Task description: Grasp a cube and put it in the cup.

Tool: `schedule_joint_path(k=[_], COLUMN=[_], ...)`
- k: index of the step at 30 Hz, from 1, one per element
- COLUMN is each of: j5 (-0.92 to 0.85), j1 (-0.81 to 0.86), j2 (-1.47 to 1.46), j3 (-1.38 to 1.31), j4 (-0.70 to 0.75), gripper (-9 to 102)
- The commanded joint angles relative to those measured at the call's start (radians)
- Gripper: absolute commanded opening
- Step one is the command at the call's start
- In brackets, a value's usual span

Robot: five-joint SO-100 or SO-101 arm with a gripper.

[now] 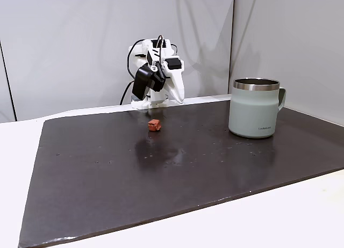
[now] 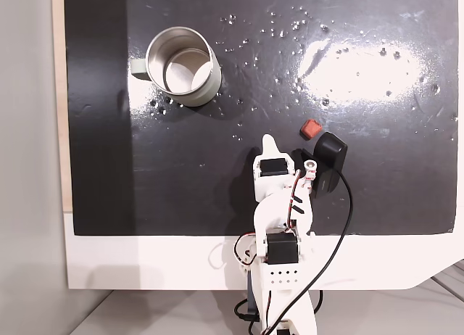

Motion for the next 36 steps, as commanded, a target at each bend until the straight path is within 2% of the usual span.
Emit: schedule_joint_path(k=[1, 14, 27, 36], j5=[0.002, -0.066, -0.051, 0.066], j1=[0.003, 0.023, 0.206, 0.244], j2=[0.011, -0.015, -0.425, -0.693], j3=[-0.008, -0.241, -0.735, -0.982], j4=[-0.021, 0.126, 0.219, 0.357], gripper=[0, 0, 0, 0])
